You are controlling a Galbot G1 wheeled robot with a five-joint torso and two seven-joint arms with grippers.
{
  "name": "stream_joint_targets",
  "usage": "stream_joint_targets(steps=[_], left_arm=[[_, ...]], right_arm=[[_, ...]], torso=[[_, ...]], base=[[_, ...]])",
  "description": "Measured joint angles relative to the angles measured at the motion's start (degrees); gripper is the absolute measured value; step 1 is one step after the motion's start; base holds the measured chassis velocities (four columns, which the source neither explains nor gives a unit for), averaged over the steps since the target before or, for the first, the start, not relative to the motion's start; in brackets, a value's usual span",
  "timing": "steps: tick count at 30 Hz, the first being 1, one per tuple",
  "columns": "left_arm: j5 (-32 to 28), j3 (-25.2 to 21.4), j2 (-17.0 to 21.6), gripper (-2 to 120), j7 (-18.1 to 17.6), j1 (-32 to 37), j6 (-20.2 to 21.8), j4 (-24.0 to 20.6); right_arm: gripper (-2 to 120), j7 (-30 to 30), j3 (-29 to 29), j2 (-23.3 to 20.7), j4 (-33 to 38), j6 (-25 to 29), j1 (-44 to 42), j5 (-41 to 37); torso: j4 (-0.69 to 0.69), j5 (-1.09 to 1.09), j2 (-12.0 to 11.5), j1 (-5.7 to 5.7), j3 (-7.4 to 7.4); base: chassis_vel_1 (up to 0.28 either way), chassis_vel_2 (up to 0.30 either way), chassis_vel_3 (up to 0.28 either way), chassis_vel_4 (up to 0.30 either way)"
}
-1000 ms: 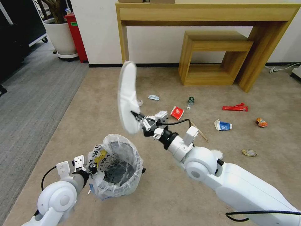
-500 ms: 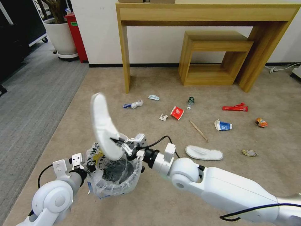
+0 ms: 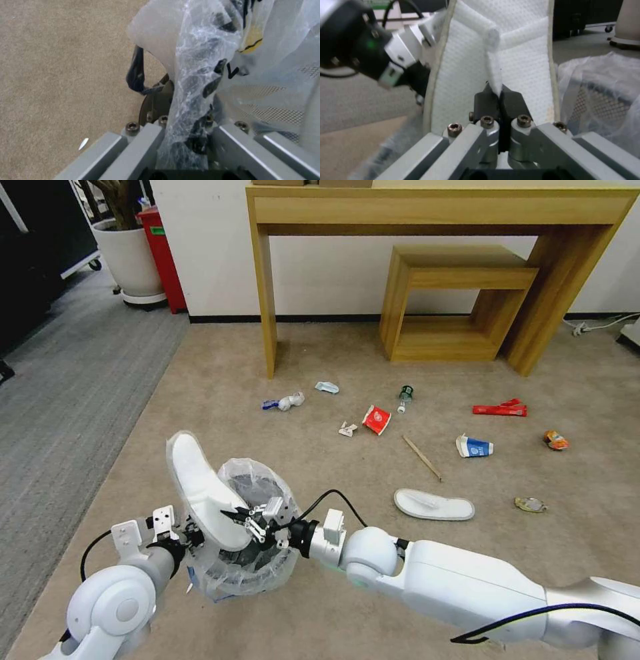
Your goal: Pick up the trash bin and place the garbage on the floor into it.
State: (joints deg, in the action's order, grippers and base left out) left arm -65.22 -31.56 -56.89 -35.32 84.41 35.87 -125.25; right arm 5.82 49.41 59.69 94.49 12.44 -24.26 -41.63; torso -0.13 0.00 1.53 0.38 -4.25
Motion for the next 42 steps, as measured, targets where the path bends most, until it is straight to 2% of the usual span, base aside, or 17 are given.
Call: stream_joint_targets(steps=[6, 10, 12, 13, 15, 17, 21, 22, 24, 26, 27, 31, 34, 39, 41, 42], left_arm=[[0.24, -0.13, -0.14, 0, 0.22, 0.30, -0.17, -0.22], [0.26, -0.25, -0.13, 0, 0.31, 0.47, -0.21, -0.39], [0.29, -0.32, -0.12, 0, 0.32, 0.58, -0.27, -0.50], [0.29, -0.32, -0.12, 0, 0.32, 0.58, -0.27, -0.50], [0.33, -0.32, -0.13, 0, 0.33, 0.59, -0.30, -0.50], [0.39, -0.32, -0.14, 0, 0.34, 0.60, -0.33, -0.50], [0.70, -0.19, -0.43, 0, 0.37, 0.55, -0.36, -0.19], [0.70, -0.19, -0.43, 0, 0.37, 0.55, -0.36, -0.19], [0.95, -0.06, -0.61, 0, 0.42, 0.55, -0.39, 0.06], [1.07, -0.03, -0.65, 0, 0.44, 0.54, -0.41, 0.20], [1.15, -0.01, -0.68, 0, 0.45, 0.54, -0.44, 0.34], [1.25, 0.01, -0.76, 0, 0.46, 0.54, -0.49, 0.51], [1.42, 0.04, -1.00, 0, 0.47, 0.64, -0.53, 0.57], [1.70, 0.02, -1.08, 0, 0.48, 0.71, -0.53, 0.78], [2.12, -0.12, -1.16, 0, 0.56, 0.74, -0.55, 1.10], [2.12, -0.12, -1.16, 0, 0.56, 0.74, -0.55, 1.10]], right_arm=[[0, -0.29, 0.36, 1.21, -2.12, 0.34, 0.37, 1.63], [8, -0.26, 0.37, 1.08, -2.64, 0.24, 0.53, 2.32], [19, -0.35, 0.36, 0.50, -2.75, 0.02, 0.43, 2.80], [19, -0.35, 0.36, 0.50, -2.75, 0.02, 0.43, 2.80], [29, -0.50, 0.27, 0.07, -2.74, 0.01, 0.17, 3.18], [32, -0.55, 0.09, -0.18, -2.66, -0.01, 0.09, 3.28], [52, -0.77, -0.66, -1.20, -2.11, -0.08, -0.16, 3.78], [52, -0.77, -0.66, -1.20, -2.11, -0.08, -0.16, 3.78], [62, -0.79, -1.20, -1.77, -1.21, -0.11, -0.45, 3.80], [65, -0.79, -1.44, -1.95, -0.68, -0.20, -0.57, 3.79], [72, -0.80, -1.67, -2.13, -0.16, -0.23, -0.68, 3.83], [84, -0.98, -2.47, -2.62, 1.16, -0.22, -1.08, 4.01], [98, -1.71, -5.31, -3.31, 3.60, -0.41, -2.15, 3.60], [100, -4.31, -10.41, -4.41, 7.60, -2.56, -3.78, 0.35], [100, -8.00, -17.07, -5.46, 10.89, -4.99, -5.51, -4.03], [100, -8.00, -17.07, -5.46, 10.89, -4.99, -5.51, -4.03]], torso=[[0.00, 0.00, 0.00, 0.00, 0.00], [0.00, 0.00, 0.00, 0.00, 0.00], [0.00, 0.00, 0.00, 0.00, 0.00], [0.00, 0.00, 0.00, 0.00, 0.00], [0.00, 0.00, 0.00, 0.00, 0.00], [0.00, 0.00, 0.00, 0.00, 0.00], [0.00, 0.00, 0.00, 0.00, 0.00], [0.00, 0.00, 0.00, 0.00, 0.00], [0.00, 0.00, 0.00, 0.00, 0.00], [0.00, 0.00, 0.00, 0.00, 0.00], [0.00, 0.01, 0.00, 0.00, 0.00], [0.00, 0.00, 0.00, 0.00, 0.00], [0.00, 0.00, 0.00, 0.00, 0.00], [0.00, 0.01, 0.00, 0.00, 0.00], [0.00, 0.01, 0.00, 0.00, 0.00], [0.00, 0.01, 0.00, 0.00, 0.00]], base=[[0.000, 0.000, 0.000, 0.000], [0.000, 0.000, 0.000, 0.000], [0.000, 0.000, 0.000, 0.000], [0.000, 0.000, 0.000, 0.000], [0.000, 0.000, 0.000, 0.000], [0.000, 0.000, 0.000, 0.000], [0.000, 0.000, 0.000, 0.000], [0.000, 0.000, 0.000, 0.000], [0.000, 0.000, 0.000, 0.000], [0.000, 0.000, 0.000, 0.000], [0.000, 0.000, 0.000, 0.000], [0.000, 0.000, 0.000, 0.000], [0.000, 0.000, 0.000, 0.000], [0.000, 0.000, 0.000, 0.000], [0.000, 0.000, 0.000, 0.000], [0.000, 0.000, 0.000, 0.000]])
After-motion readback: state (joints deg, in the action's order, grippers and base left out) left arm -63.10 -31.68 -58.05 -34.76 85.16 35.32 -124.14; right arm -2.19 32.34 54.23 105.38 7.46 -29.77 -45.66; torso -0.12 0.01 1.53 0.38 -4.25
